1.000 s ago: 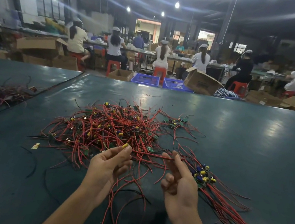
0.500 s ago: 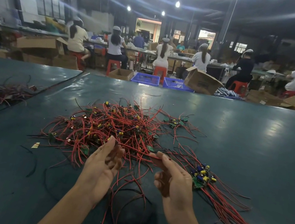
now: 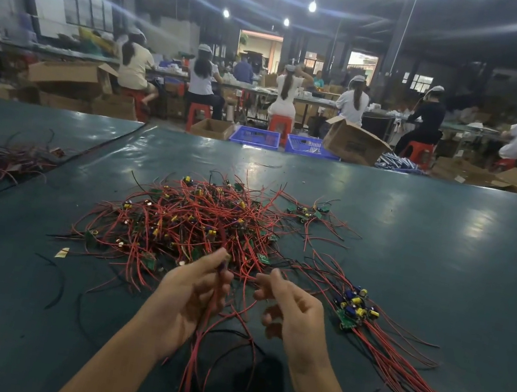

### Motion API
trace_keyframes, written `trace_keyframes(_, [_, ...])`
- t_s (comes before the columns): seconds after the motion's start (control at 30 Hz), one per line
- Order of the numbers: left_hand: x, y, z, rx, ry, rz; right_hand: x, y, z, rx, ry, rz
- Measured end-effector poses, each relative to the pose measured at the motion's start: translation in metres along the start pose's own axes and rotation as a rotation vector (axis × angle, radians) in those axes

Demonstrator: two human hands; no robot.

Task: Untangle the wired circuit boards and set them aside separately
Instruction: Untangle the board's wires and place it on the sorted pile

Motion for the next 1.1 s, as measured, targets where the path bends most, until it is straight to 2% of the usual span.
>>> trace_keyframes(0.1, [-0.013,-0.005,-0.005,-0.010,-0.093,0.264,-0.008,0.003,-0.001,-0.016,0.000,0.024])
trace_keyframes(0.27, [-0.021,-0.005,-0.009,-0.045,-0.139,0.404,-0.005,0.014,0.001,-0.136,-0.007,0.140])
trace_keyframes(0.57, [-0.018,-0.006,-0.006,-0.064,-0.148,0.499,-0.003,0.019,0.001,-0.263,0.022,0.191])
trace_keyframes(0.7, [-0.021,-0.009,-0.007,-0.062,-0.187,0.553,0.006,0.023,0.003,-0.356,0.129,0.277])
trace_keyframes(0.9, [-0.023,-0.012,-0.006,0.001,-0.242,0.611,0.025,0.017,0.009,-0.350,0.243,0.508])
trace_keyframes(1.1, [-0.025,-0.016,-0.008,0.054,-0.289,0.620,0.038,0.014,0.010,-0.317,0.312,0.560])
Point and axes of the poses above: each hand's wrist, its own z-axis towards the middle knuckle, its own x-axis out of the back of the hand, y = z × x, the point moved 5 cm from there along z, towards the middle knuckle, and after that the axes turned 6 degrees about -y, right-handed, at the moved point
